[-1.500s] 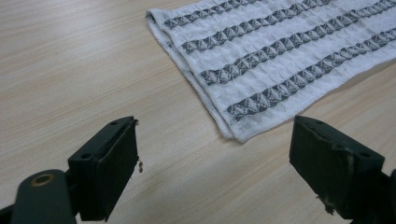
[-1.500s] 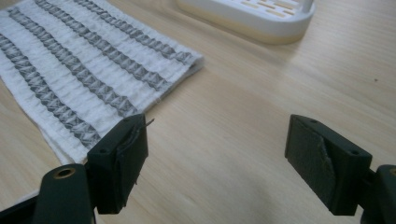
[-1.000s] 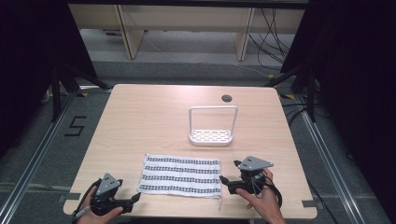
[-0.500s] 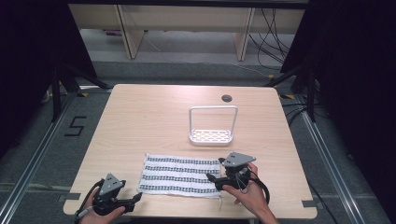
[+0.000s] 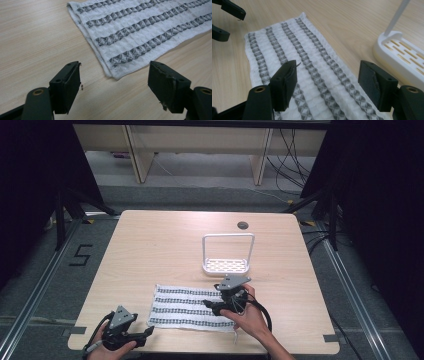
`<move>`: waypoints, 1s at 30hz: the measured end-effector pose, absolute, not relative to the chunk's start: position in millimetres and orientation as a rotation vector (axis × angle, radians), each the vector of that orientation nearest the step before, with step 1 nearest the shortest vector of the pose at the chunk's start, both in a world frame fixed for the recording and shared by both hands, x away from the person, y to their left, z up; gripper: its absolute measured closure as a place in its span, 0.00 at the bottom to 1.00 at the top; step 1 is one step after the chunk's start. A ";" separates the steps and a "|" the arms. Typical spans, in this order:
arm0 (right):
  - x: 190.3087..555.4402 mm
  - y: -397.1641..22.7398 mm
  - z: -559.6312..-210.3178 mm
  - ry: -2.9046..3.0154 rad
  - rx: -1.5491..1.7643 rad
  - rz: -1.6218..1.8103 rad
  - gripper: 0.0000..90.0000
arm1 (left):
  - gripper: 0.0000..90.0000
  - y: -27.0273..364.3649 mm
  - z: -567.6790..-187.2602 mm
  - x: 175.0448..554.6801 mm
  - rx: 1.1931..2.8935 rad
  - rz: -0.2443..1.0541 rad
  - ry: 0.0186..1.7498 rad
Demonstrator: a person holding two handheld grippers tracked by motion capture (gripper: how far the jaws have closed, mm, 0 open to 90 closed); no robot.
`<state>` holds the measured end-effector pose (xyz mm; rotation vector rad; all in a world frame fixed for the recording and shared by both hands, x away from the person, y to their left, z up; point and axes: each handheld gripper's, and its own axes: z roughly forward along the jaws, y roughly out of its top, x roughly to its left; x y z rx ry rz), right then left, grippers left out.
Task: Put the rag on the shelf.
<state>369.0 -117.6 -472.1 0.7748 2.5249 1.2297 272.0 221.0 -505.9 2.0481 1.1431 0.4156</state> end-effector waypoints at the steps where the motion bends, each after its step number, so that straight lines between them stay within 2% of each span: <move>1: 370.9 -114.2 -472.3 2.534 0.761 1.227 0.37 | 0.28 220.2 -505.7 272.0 2.051 0.415 1.141; 18: 404.6 -54.9 -466.7 2.612 0.690 1.247 0.40 | 0.30 212.0 -504.0 282.5 2.080 0.385 1.160; 30: 427.4 -1.4 -483.8 2.705 0.640 1.213 0.43 | 0.30 204.8 -506.3 289.8 2.104 0.382 1.169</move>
